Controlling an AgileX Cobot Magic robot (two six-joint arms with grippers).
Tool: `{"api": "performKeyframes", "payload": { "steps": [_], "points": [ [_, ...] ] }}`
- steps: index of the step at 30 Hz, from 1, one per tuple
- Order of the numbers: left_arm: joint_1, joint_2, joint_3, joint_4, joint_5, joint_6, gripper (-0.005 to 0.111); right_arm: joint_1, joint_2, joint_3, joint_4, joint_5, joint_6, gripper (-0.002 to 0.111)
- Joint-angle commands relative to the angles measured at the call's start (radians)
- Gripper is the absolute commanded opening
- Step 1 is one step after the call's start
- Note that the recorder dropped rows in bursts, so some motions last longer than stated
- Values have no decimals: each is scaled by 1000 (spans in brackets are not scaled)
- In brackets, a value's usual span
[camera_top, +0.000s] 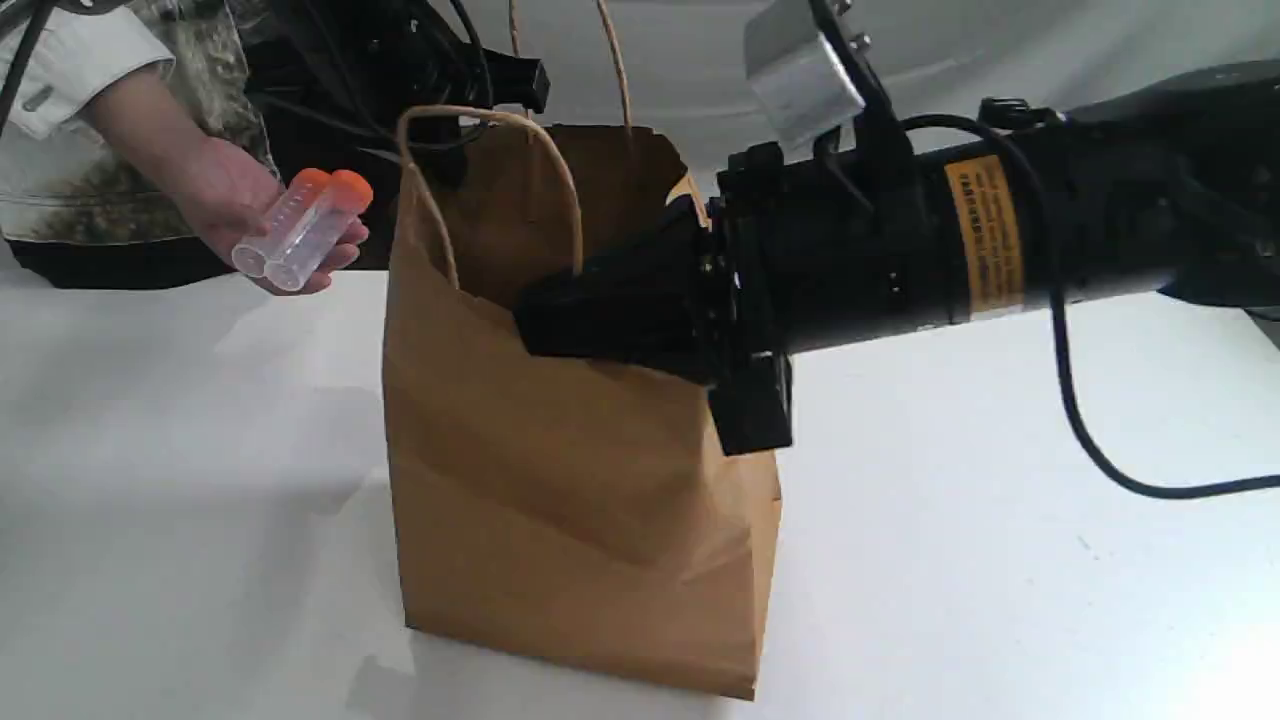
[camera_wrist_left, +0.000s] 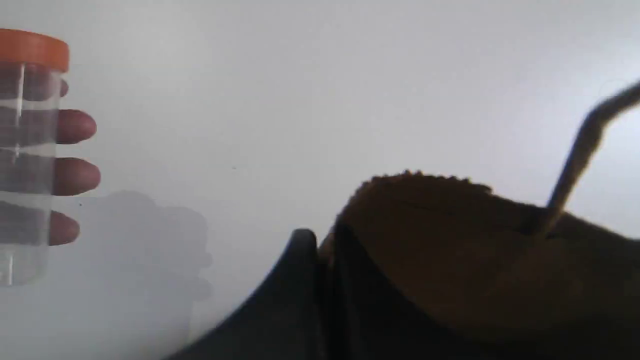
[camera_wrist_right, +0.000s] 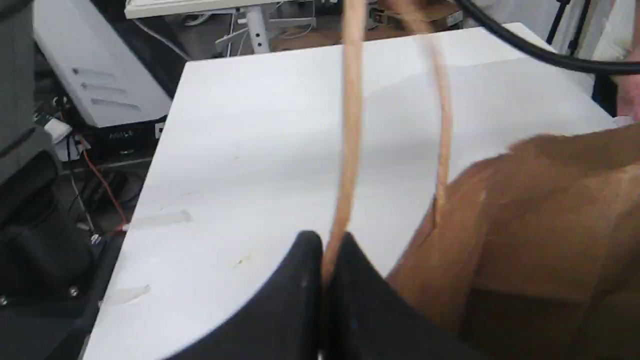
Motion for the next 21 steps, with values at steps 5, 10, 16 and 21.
{"api": "performKeyframes", "payload": {
  "steps": [5, 10, 16, 21],
  "points": [
    [4, -28, 9, 20, -7, -61, 0, 5, -87, -5, -17, -66, 39, 0],
    [4, -40, 71, -10, -7, -67, 0, 3, -96, -5, -17, -65, 89, 0],
    [10, -92, 178, -13, -7, -79, 0, 3, -96, -5, -17, 6, 125, 0],
    [44, -129, 278, -48, -7, -87, 0, 3, -96, -31, -17, 54, 149, 0]
  ]
}}
